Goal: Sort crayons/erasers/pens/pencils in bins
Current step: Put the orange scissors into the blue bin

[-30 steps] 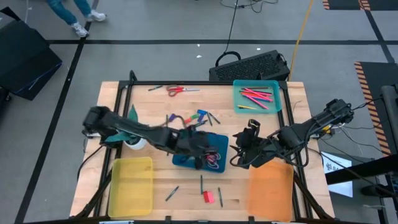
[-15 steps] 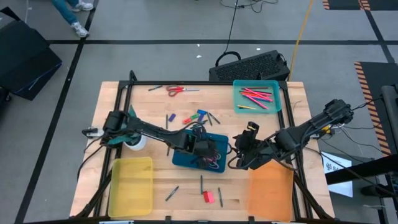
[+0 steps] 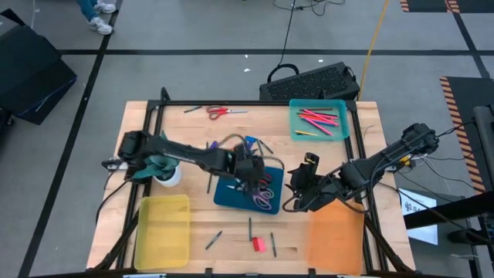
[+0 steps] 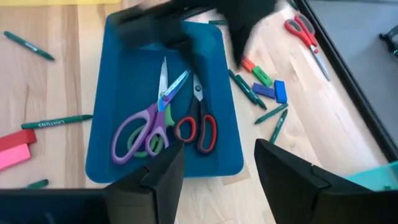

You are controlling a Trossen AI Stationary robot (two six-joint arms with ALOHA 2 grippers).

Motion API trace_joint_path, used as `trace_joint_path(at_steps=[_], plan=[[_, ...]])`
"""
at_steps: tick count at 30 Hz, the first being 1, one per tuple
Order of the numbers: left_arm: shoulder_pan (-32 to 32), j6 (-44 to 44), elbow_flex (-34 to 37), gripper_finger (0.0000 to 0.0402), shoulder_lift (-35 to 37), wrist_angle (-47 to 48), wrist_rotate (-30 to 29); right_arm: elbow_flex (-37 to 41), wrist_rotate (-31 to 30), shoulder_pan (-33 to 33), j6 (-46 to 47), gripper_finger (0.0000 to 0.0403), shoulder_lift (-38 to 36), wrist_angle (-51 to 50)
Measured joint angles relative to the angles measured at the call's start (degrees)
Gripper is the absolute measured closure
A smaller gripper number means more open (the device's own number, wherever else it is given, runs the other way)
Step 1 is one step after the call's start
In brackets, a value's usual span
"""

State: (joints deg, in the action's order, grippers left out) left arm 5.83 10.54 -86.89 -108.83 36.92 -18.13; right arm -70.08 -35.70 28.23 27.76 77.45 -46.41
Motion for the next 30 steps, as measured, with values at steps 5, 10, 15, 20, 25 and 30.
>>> trace_joint_path(at_steps=[5, 10, 15, 20, 25, 30], plan=[[-5.6, 3.2, -0.1, 0.0168, 5.6, 3.8, -7.1, 0.0, 0.0, 0.6, -2.7, 0.0213, 0.0, 0.9], [-13.8, 7.9, 0.2, 0.0173, 5.4, 8.9, -10.4, 0.0, 0.9, 2.3, -4.2, 0.0213, 0.0, 2.2], [-22.4, 14.8, 4.8, 0.0174, 2.4, 6.6, -9.0, 0.0, 7.5, 3.0, -4.6, 0.0213, 0.0, 2.5], [-31.8, 22.8, 12.1, 0.0174, 1.6, 0.1, -0.6, 0.0, 10.0, 3.5, -3.9, 0.0213, 0.0, 3.4], [-36.9, 24.1, 17.5, 0.0174, 1.0, -7.6, -0.2, 0.0, 10.9, 3.5, -4.6, 0.0213, 0.0, 5.4], [-38.5, 22.4, 20.0, 0.0174, 0.9, -14.2, -0.9, 0.0, 10.5, 3.5, -5.1, 0.0213, 0.0, 7.2]])
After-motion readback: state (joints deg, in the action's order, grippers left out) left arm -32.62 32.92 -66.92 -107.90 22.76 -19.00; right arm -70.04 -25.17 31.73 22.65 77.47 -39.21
